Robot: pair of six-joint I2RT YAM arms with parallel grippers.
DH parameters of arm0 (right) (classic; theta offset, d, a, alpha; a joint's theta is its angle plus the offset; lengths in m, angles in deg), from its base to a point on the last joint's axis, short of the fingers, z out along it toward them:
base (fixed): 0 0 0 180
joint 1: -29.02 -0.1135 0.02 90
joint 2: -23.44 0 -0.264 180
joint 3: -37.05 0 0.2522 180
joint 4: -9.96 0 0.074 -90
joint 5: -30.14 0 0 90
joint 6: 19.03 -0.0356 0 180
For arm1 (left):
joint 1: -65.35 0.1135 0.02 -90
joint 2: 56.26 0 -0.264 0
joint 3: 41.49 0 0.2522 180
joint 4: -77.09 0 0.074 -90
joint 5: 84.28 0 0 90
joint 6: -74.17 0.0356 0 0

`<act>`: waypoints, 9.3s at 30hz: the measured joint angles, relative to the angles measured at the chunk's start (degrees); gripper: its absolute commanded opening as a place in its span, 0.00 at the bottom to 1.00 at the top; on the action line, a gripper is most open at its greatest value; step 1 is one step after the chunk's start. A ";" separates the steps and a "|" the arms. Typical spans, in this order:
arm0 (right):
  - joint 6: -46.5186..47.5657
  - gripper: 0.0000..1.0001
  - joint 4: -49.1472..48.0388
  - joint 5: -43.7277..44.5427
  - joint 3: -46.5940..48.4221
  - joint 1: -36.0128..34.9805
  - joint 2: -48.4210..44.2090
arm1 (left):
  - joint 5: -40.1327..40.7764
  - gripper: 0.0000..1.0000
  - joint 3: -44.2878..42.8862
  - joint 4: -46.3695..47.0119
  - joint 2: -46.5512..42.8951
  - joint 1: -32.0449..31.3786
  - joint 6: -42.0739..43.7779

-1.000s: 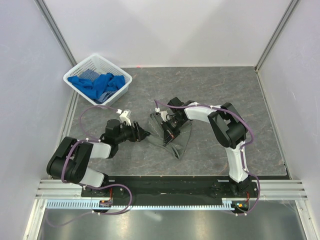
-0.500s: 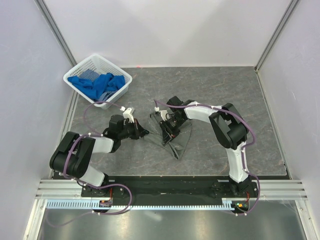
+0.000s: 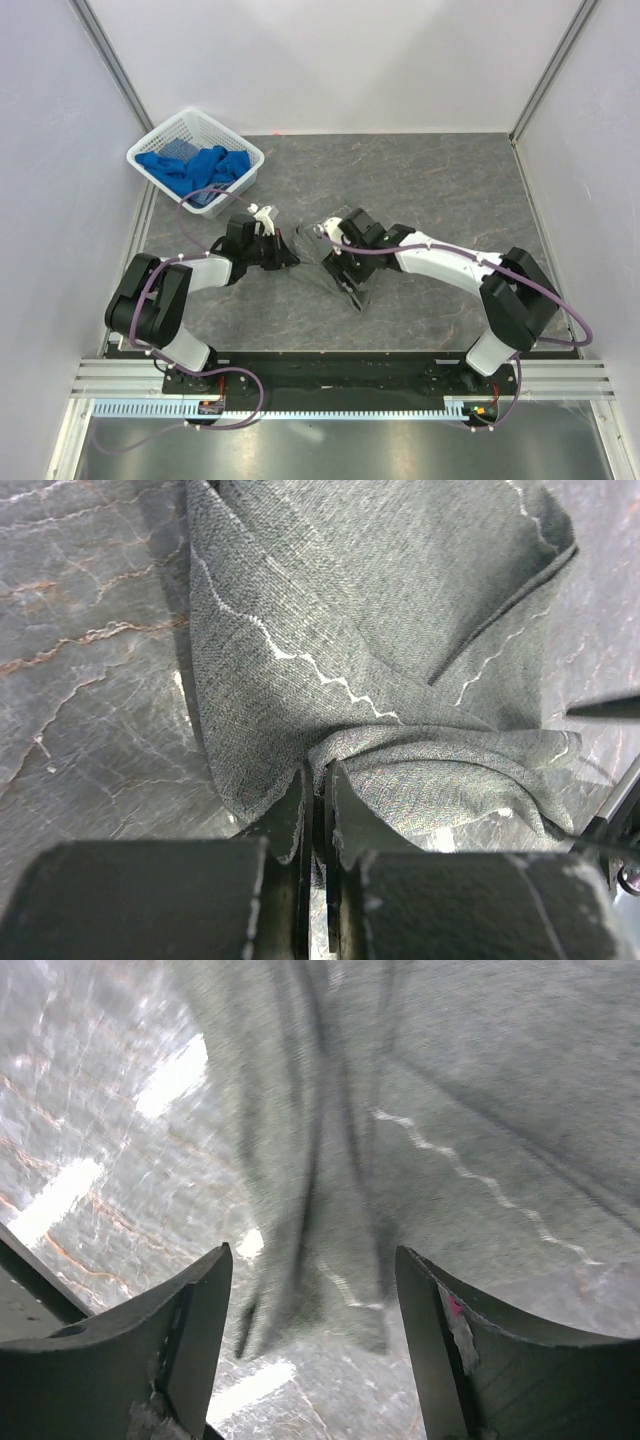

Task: Fold the napkin, place the utensils inside, and roll it up
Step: Roll the napkin with the utensil

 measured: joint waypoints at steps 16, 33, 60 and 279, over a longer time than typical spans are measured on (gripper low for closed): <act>1.07 0.52 -1.01 11.47 -4.17 -8.59 1.20 | 1.27 0.02 -3.41 -6.99 0.42 0.00 0.55; 4.61 0.05 6.99 -12.11 2.89 0.70 9.88 | 4.35 0.02 -5.18 -12.81 -0.42 -0.11 3.23; 1.40 0.66 5.03 -14.51 4.98 1.03 -4.26 | 4.90 0.02 -6.25 -17.88 -0.39 -0.26 3.41; 8.81 0.18 -4.85 -32.26 9.84 2.32 20.74 | 5.03 0.85 -3.85 -21.40 -8.00 -0.48 1.27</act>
